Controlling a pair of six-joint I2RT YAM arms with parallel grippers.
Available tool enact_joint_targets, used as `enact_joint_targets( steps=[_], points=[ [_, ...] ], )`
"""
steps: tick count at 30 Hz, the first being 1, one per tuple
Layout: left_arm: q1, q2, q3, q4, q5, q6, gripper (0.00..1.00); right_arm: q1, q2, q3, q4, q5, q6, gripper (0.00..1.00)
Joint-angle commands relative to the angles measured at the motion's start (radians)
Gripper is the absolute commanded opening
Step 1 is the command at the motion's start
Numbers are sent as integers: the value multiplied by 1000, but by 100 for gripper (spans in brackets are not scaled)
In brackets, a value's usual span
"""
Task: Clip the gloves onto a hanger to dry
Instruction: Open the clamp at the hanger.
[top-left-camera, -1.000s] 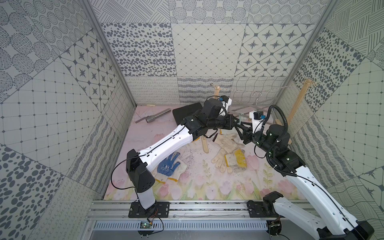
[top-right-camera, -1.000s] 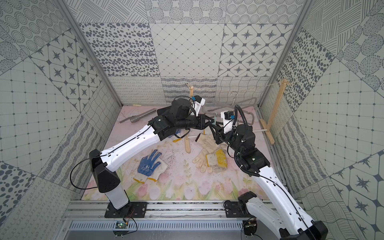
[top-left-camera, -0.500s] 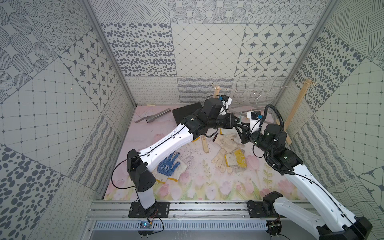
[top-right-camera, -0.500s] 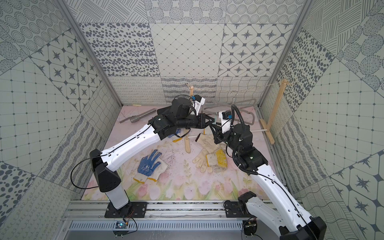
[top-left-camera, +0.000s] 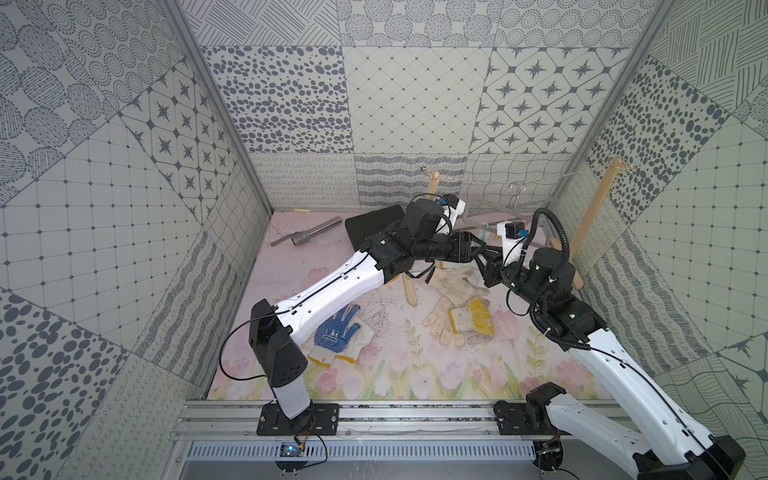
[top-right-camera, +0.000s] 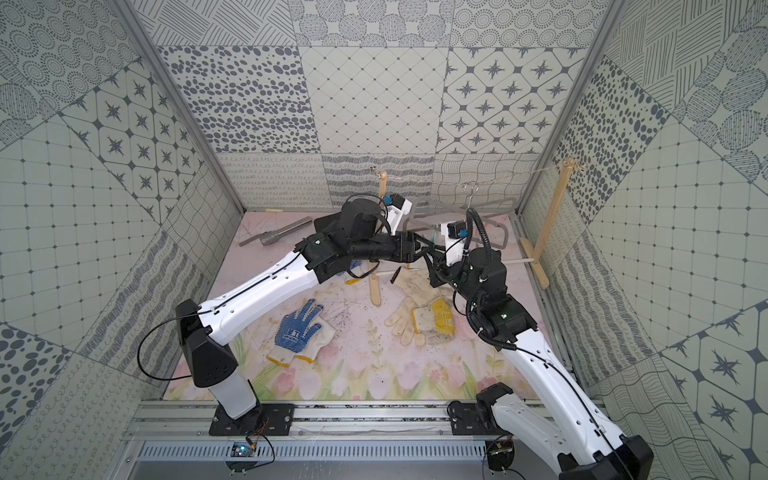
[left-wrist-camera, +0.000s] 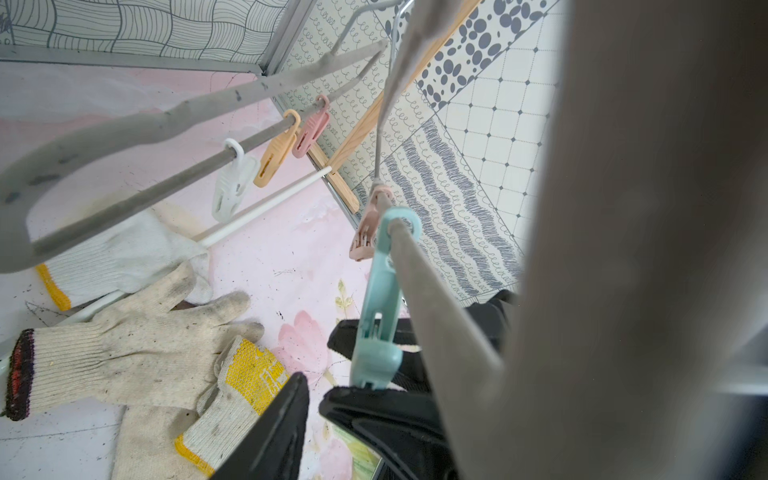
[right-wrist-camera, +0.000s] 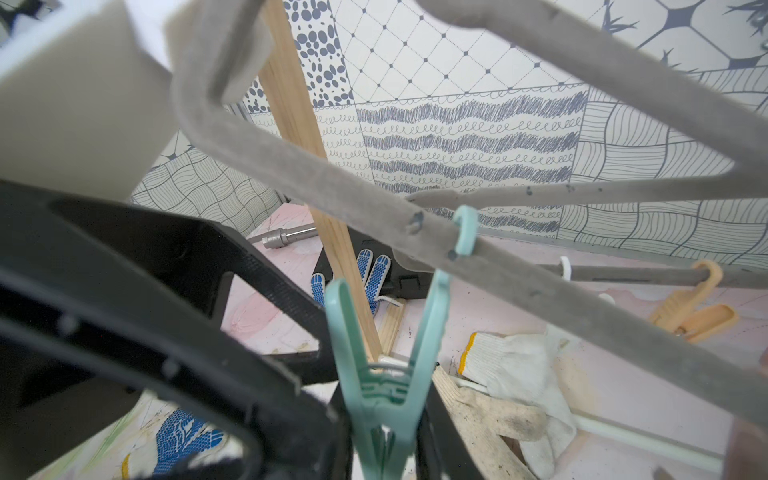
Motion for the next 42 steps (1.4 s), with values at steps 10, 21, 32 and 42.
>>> enact_joint_targets(
  steps=[10,21,32,42],
  points=[
    [94,-108,-276,475,324,-25,65,-139,-74,-20,87,-256,116,9],
    [105,-31,-199,675,559,65,77,-308,-79,2,88,-532,175,8],
    [125,168,2,749,732,75,79,-350,-60,23,89,-653,203,8],
    [140,258,50,915,812,-64,78,-394,-64,24,111,-726,238,8]
  ],
)
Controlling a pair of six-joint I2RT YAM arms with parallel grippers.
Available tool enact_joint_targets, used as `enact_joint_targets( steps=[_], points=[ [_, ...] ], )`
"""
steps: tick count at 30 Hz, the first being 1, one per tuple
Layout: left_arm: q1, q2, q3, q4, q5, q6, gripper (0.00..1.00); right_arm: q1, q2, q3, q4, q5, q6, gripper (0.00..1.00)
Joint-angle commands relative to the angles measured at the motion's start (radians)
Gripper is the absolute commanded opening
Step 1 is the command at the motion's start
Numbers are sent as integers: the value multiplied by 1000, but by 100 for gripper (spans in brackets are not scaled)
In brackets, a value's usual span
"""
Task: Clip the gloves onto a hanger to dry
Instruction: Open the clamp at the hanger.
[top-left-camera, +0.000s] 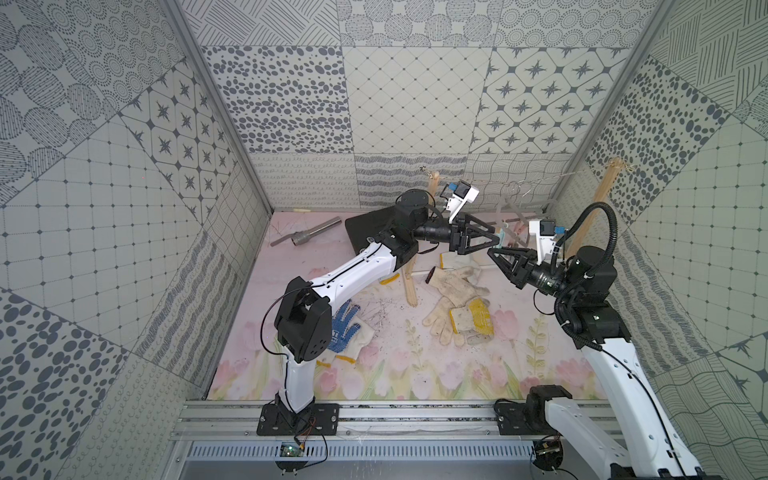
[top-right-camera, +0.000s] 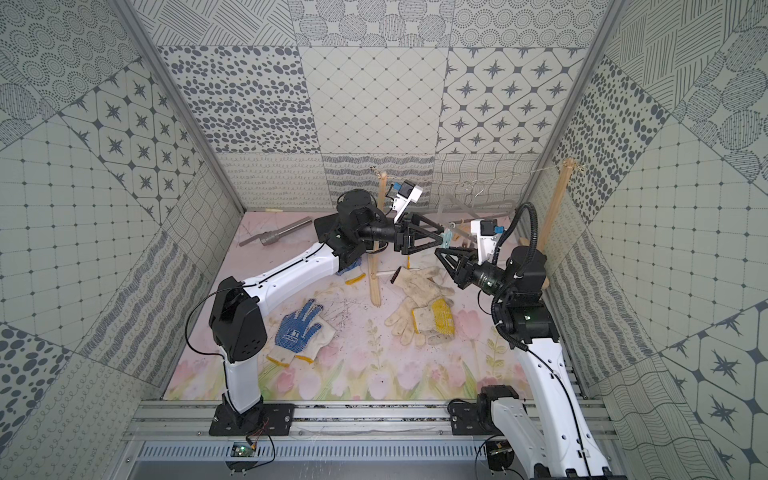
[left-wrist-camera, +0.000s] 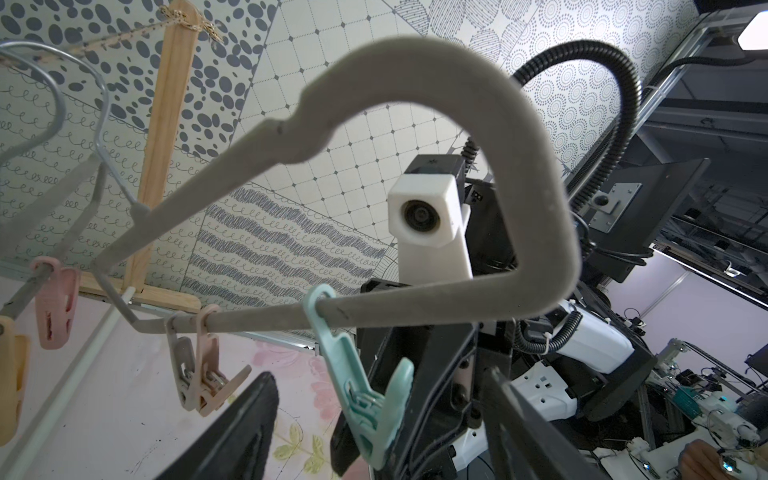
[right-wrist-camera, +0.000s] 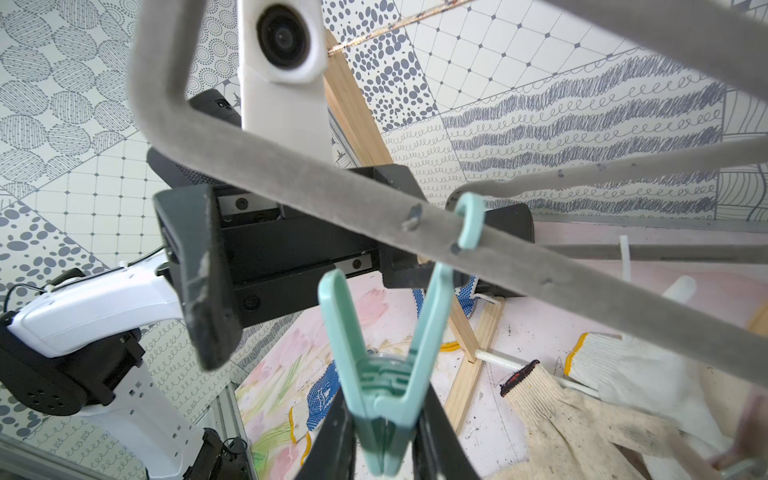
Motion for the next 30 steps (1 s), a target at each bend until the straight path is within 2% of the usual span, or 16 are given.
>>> enact_joint_targets(
  steps=[1,9,15,21,30],
  points=[
    [9,33,42,160,113,-71,77,-13,-4,37,69,-53,19,8],
    [10,98,137,177,190,-194,63,-31,4,40,81,-84,34,8],
    [9,131,163,217,212,-263,60,-35,6,47,81,-89,39,8],
    [5,142,167,229,206,-265,61,-36,8,47,89,-99,48,7],
    [-14,162,194,248,226,-283,44,-38,11,39,100,-106,59,7]
  ],
)
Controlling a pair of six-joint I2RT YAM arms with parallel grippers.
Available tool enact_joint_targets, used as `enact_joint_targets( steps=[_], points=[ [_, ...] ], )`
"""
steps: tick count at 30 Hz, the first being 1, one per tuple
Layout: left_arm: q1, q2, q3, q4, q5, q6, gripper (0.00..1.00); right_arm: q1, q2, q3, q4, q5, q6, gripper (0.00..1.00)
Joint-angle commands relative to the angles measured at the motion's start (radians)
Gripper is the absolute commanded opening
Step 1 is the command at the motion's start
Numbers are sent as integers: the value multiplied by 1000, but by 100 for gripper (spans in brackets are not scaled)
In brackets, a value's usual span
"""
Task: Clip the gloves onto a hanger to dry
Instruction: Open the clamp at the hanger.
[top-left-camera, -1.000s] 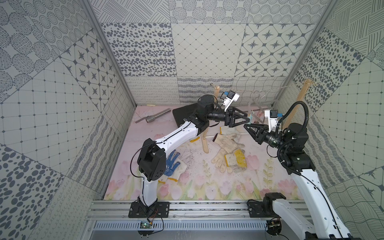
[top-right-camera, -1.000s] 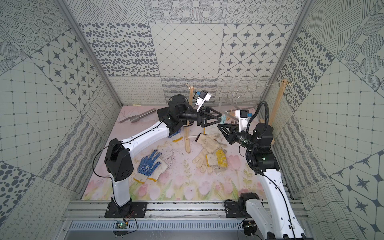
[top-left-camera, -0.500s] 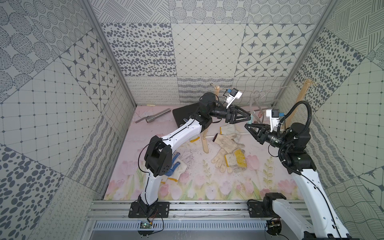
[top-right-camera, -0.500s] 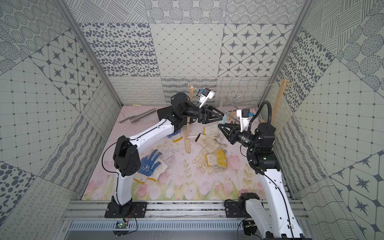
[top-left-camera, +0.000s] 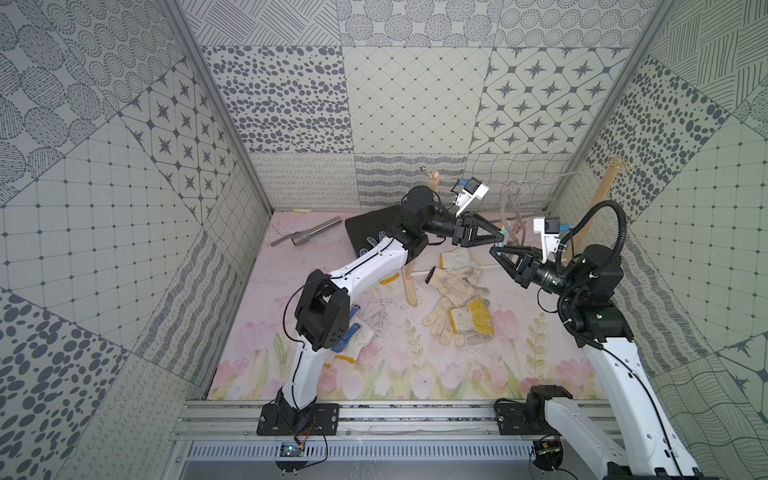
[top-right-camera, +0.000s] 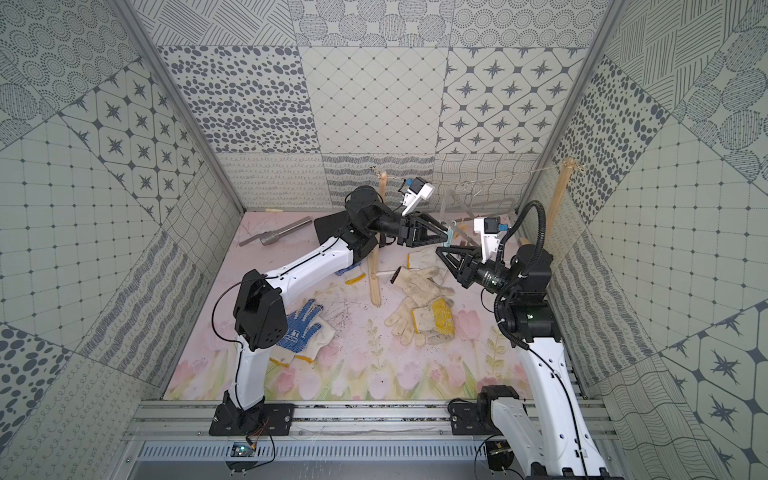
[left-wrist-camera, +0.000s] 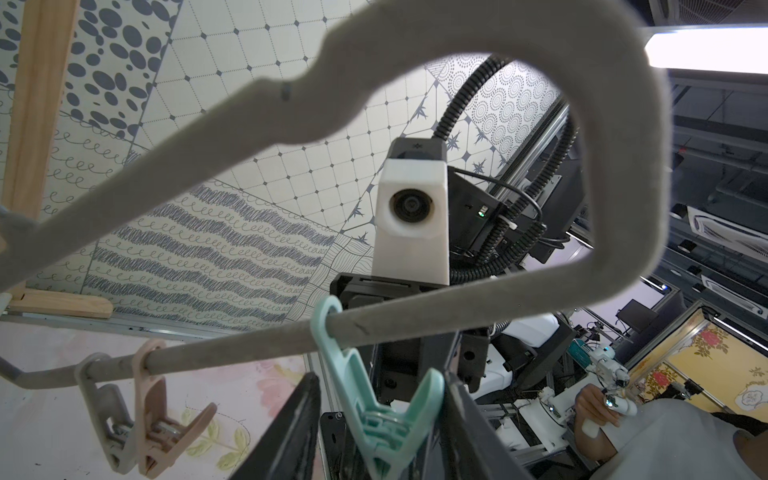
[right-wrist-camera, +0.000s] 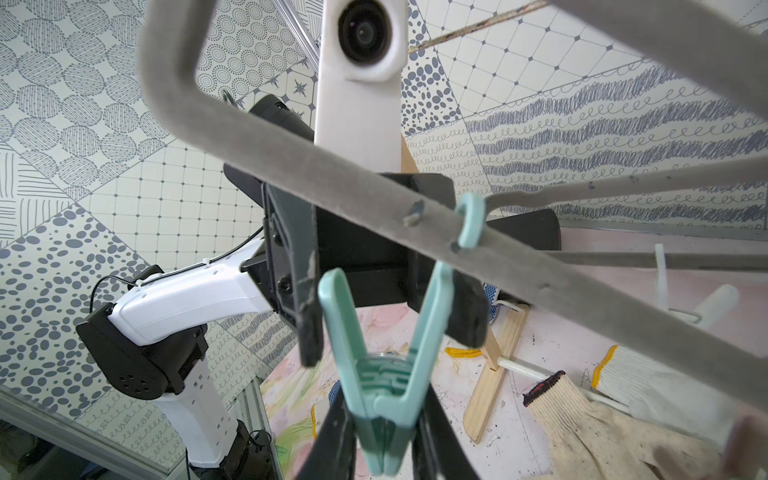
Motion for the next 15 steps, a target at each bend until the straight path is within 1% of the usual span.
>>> enact_joint_targets(
  steps=[1,4,7,8,10,12,15],
  points=[
    [-7,7,18,99,39,-38,42,-4,6,23,65,-18,12,7],
    [-7,14,20,158,29,-88,34,-3,4,17,69,-19,17,7],
    [-6,27,23,234,28,-156,31,-3,-1,9,70,-22,18,7],
    [-7,31,23,261,30,-177,32,-3,-1,8,70,-22,19,7],
    [-7,34,23,289,27,-204,40,-3,-3,4,70,-24,19,7],
    [-7,31,23,296,27,-212,42,-4,-5,4,68,-25,19,7],
    [-7,30,20,296,19,-216,49,-4,-5,4,67,-25,18,6]
  ],
)
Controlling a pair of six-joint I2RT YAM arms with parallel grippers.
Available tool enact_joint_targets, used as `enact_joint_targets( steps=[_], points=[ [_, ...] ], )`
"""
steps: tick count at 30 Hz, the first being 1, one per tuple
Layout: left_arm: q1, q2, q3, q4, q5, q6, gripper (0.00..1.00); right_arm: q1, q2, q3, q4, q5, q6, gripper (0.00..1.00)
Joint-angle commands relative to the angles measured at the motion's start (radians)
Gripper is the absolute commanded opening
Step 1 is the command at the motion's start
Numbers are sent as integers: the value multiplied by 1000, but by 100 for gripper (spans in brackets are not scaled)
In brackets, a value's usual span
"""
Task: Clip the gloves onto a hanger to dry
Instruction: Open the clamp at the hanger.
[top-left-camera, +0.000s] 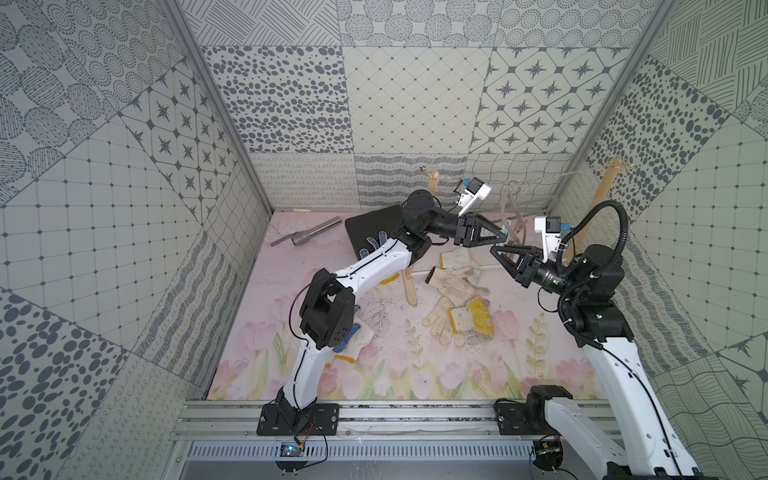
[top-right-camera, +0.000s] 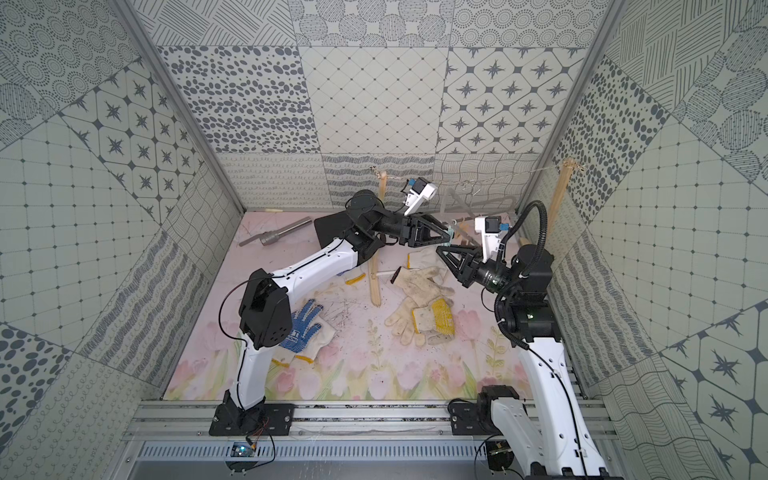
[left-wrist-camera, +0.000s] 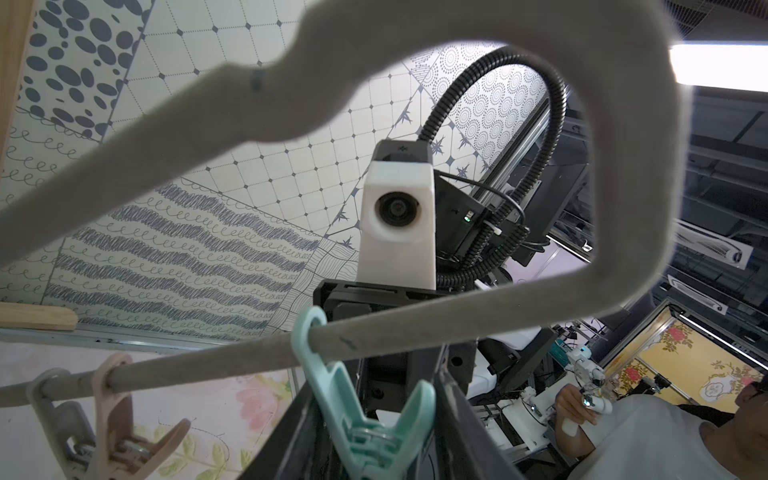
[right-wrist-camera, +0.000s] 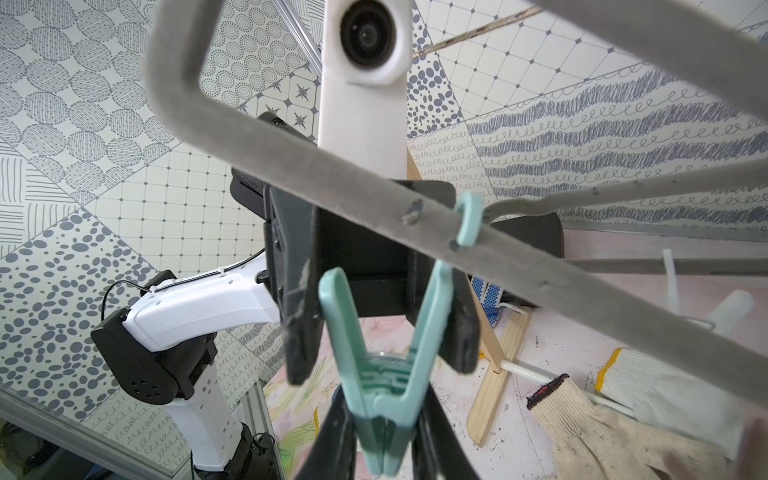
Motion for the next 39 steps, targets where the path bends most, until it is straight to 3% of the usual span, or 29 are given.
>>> enact_joint_targets(
  steps=[1,5,13,14,17,18,22,26,31,36,39],
  points=[
    [0,-3,9,143,13,-74,50,-3,-7,2,52,-18,0,6],
    [1,-4,7,142,4,-74,39,-4,-10,-6,54,-18,0,6],
    [1,0,7,143,12,-68,7,-4,-9,-8,55,-14,0,10],
    [0,0,7,143,9,-66,5,-4,-8,-6,53,-13,-2,16],
    [2,-3,6,131,-1,-50,3,-4,-13,-2,18,-4,-28,57],
    [2,-5,6,118,-3,-39,3,-5,-17,1,-13,9,-46,66],
    [5,-11,5,51,-16,22,1,-5,-71,-17,-130,47,-109,80],
    [13,-14,2,17,-35,60,0,-5,-136,-45,-261,115,-136,80],
    [22,-27,-11,-51,-63,125,0,-5,-175,-47,-449,225,-134,70],
    [29,-82,-60,-229,-120,300,0,-6,-159,-40,-632,367,-110,56],
    [29,-109,-81,-312,-144,385,0,-4,-135,-43,-706,447,-108,53]
  ],
)
